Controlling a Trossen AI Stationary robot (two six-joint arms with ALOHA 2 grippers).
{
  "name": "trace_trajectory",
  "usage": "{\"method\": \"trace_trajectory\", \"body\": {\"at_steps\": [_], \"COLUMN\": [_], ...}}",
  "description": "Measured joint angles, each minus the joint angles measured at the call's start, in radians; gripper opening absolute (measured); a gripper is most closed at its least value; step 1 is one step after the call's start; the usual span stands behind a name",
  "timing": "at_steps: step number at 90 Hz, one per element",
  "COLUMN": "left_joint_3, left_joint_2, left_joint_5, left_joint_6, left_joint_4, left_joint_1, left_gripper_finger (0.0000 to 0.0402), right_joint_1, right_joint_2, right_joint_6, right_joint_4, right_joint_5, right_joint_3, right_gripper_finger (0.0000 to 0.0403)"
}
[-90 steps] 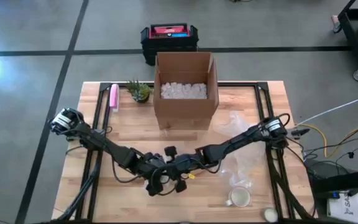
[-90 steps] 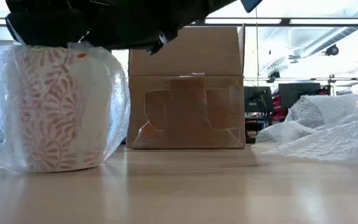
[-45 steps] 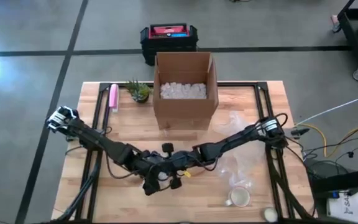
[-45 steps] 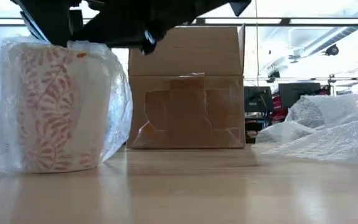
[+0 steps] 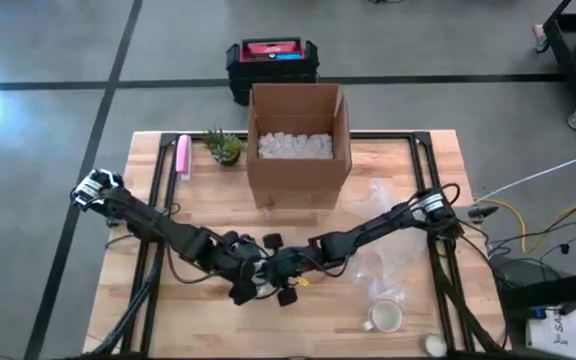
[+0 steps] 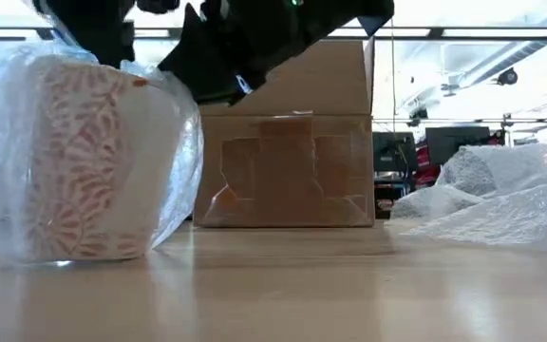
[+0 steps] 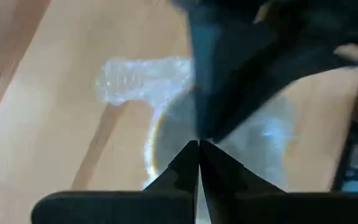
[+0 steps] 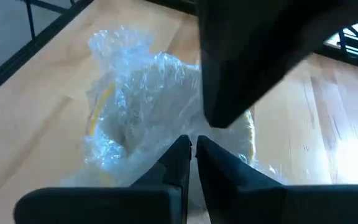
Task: Wrap mug
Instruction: Wrap the orange mug with the bubble wrap, then put the wrapped orange mug into the cardboard box
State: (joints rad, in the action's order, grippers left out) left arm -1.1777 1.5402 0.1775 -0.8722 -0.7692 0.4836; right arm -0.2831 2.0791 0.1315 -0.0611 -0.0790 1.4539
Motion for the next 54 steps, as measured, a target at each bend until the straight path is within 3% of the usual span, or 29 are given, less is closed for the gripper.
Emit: {"method": "trace_trajectory", "body": {"at_steps": [14,30,54], "left_joint_3": [-0.015,-0.107,-0.116], "left_joint_2": [-0.002,-0.024,-0.023], "left_joint_5": [-0.005,-0.003,-0.019], "left_joint_6": [0.019,0.107,0.179], "left_joint_4": [-0.008,-0.005,0.165], "left_joint_1": [0.008,0.039,0.049], "left_gripper_finger": [0.0000,0.0000,0.0013], "right_joint_1": [-0.011,-0.030,-0.077], "right_joint_2": [-0.045,-0.182,-0.278], "right_joint_6": [0.011,0.020,-0.007], "right_joint_4": [0.038,0.189,0.444], "right_joint_5": [0.000,0.001,-0.001], "right_joint_3": [-0.004,-0.002,-0.002], "right_gripper_finger": [0.0018,0.0018,0.0018]}}
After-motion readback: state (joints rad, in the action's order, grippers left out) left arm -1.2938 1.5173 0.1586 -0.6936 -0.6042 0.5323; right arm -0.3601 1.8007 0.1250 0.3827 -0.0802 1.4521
